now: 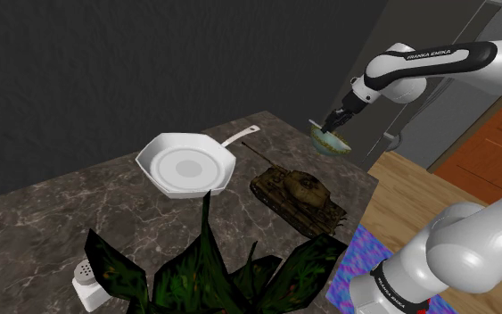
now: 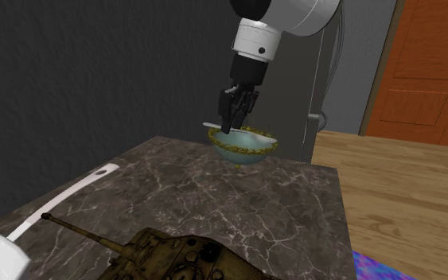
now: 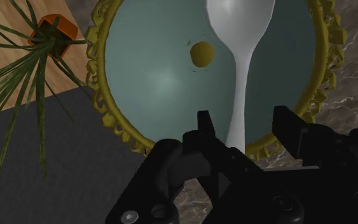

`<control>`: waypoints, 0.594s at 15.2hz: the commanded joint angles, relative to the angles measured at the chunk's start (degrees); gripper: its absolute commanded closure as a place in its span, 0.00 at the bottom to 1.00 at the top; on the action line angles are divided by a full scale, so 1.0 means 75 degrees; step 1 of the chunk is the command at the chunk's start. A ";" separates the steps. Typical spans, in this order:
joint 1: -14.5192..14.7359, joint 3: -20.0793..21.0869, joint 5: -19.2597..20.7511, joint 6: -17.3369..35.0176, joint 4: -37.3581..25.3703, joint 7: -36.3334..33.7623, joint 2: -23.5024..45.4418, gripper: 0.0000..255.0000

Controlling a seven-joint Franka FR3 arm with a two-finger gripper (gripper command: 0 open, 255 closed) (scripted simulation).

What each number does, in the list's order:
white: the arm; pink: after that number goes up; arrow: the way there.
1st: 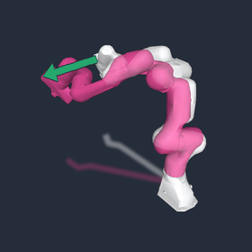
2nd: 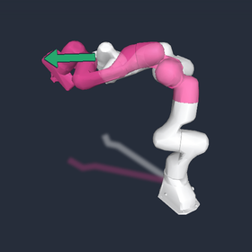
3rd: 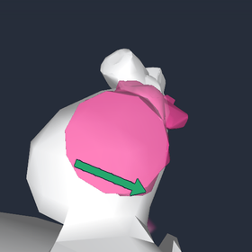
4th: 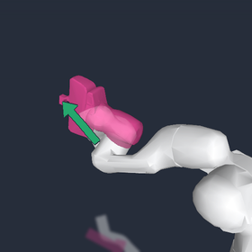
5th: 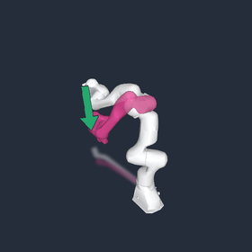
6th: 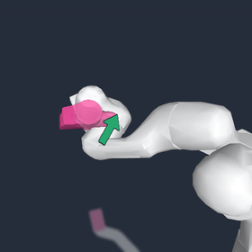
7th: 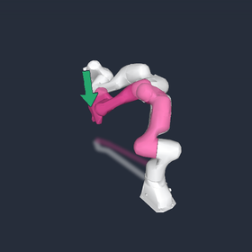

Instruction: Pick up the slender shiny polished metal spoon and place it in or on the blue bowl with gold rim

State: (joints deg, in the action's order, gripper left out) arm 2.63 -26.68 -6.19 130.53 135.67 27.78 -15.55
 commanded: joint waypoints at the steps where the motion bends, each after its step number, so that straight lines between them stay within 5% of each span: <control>1: 0.0000 0.0000 0.0000 0.0001 0.0003 0.0000 0.0001 0.00; 5: 0.0000 0.0000 0.0000 -0.0002 0.0000 0.0000 0.0001 0.00; 9: -0.0159 0.0092 0.0323 -0.0992 -0.0490 -0.0229 -0.0547 0.00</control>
State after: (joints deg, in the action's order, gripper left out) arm 1.83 -25.88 -4.32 125.05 133.02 26.11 -18.77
